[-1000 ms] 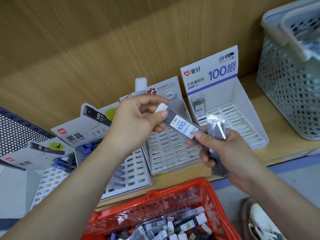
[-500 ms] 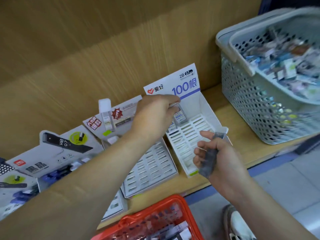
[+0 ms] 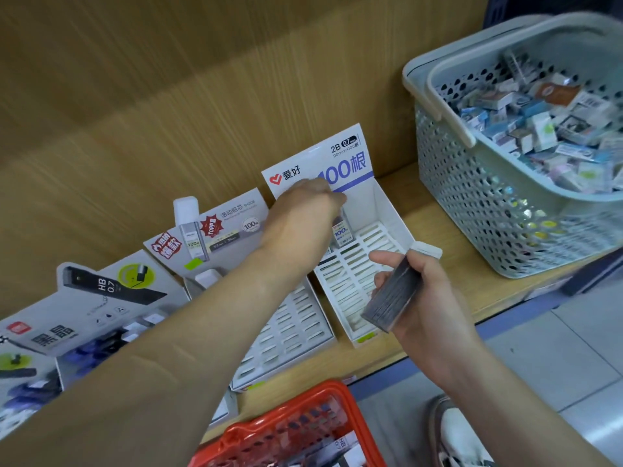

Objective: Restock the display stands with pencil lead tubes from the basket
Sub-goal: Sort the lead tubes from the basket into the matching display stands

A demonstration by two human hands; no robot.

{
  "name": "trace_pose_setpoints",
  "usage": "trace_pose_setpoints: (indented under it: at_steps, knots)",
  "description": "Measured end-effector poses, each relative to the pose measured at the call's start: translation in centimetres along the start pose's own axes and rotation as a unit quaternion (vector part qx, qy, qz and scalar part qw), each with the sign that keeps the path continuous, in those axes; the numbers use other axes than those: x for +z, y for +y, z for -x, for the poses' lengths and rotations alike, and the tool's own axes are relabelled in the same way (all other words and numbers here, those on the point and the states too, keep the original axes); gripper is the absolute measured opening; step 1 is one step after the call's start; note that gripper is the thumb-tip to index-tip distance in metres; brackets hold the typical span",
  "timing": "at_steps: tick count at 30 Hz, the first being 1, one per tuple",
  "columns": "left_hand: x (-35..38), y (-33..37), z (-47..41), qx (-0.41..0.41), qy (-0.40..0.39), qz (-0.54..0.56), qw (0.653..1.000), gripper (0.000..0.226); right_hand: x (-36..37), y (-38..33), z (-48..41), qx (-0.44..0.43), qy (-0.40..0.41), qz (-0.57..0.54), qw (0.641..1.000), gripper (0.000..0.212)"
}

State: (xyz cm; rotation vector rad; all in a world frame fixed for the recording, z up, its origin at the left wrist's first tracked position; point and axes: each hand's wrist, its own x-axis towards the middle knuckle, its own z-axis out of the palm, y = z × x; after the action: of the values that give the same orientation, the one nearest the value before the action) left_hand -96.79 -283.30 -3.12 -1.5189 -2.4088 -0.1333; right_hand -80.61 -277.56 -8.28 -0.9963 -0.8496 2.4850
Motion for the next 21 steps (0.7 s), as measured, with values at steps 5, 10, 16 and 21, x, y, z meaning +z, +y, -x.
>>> trace_pose_setpoints:
  at_steps: [5,10,16,21]
  knots:
    - [0.1,0.7,-0.6,-0.007,-0.01,-0.025,1.0,0.025,0.5,-0.1,0.5,0.005,-0.05,0.007,0.999,0.034]
    - [-0.3,1.4,0.2,-0.047,0.053,0.025,0.997,0.017,0.5,-0.3,0.6,-0.012,-0.068,0.069,0.995,0.018]
    - [-4.1,4.0,2.6,-0.271,-0.114,0.468,0.833,0.029,0.2,-0.8,0.3,-0.129,-0.095,0.358,0.92,0.043]
    - [-4.2,3.2,3.6,-0.3,-0.08,0.494,0.812,0.006,-0.1,0.1,-0.1,-0.258,-0.076,0.479,0.836,0.057]
